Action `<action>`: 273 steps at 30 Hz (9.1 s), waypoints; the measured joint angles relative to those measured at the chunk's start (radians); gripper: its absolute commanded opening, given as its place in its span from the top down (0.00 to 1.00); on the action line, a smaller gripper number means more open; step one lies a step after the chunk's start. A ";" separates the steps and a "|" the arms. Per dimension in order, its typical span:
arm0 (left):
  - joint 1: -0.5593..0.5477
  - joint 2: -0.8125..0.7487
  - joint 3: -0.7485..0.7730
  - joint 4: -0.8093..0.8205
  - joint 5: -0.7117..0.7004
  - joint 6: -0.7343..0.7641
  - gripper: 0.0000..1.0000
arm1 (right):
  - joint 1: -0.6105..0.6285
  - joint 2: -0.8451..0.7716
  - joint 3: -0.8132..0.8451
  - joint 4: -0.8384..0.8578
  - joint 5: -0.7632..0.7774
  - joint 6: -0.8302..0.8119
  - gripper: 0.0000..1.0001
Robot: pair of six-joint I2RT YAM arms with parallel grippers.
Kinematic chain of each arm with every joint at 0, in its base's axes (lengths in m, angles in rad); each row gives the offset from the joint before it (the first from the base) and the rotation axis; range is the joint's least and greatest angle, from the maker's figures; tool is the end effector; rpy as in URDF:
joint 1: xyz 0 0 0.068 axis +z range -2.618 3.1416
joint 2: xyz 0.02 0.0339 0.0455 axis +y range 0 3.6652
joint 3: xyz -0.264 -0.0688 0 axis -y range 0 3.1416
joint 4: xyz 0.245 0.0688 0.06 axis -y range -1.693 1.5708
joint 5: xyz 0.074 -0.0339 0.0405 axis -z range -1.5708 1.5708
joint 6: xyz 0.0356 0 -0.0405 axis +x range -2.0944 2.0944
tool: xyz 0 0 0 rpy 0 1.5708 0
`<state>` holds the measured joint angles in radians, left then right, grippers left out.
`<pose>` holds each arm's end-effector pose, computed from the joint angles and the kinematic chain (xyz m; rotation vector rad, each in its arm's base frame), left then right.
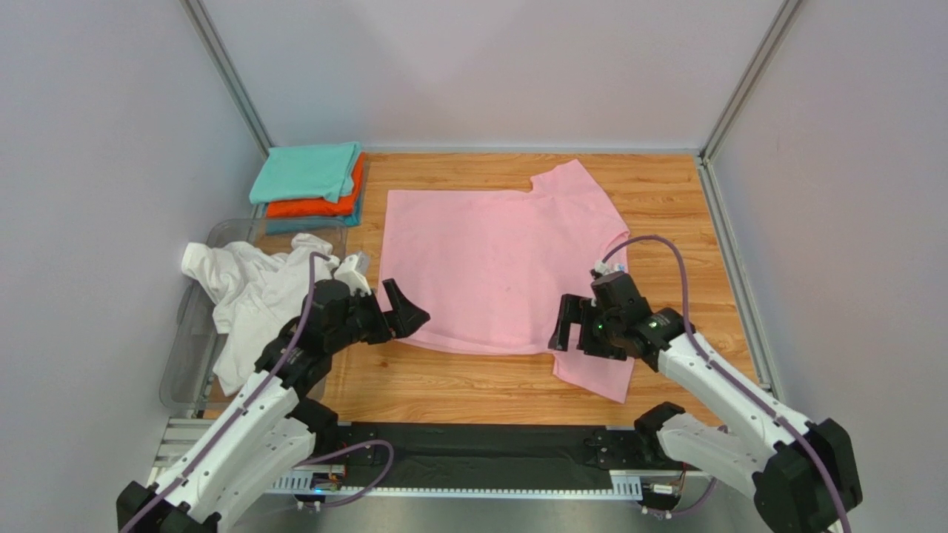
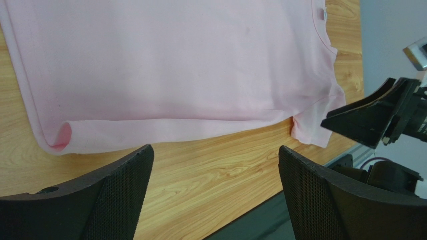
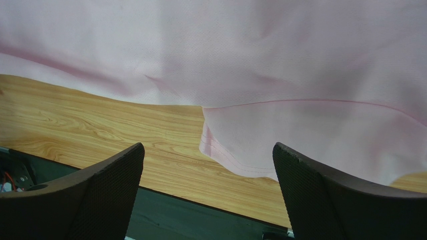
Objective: Fold and stack the t-shirts
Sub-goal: Flatten the tshirt out, then fold the tshirt
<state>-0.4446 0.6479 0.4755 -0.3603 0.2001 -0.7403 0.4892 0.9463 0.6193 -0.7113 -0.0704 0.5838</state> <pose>0.1369 -0.0730 0.2346 -0.2017 2.2206 -0.8955 0.1511 0.0833 0.2114 0.1011 2.6810 0.4552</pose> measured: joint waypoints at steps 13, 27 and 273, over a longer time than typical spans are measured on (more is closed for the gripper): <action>-0.008 0.252 0.026 0.155 -0.076 0.000 0.00 | 0.273 0.264 -0.042 0.150 0.109 0.135 0.00; -0.008 0.389 -0.058 0.253 -0.099 -0.017 0.00 | 0.453 0.201 -0.082 0.102 0.243 0.345 0.00; 0.019 0.127 -0.111 -0.014 -0.290 -0.092 1.00 | 0.029 -0.374 -0.171 -0.305 0.251 0.396 1.00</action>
<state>-0.4255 0.7746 0.3645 -0.3744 -0.0898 -0.8322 0.5186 0.5724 0.4484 -1.0164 0.1806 0.9802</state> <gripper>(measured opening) 0.007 0.011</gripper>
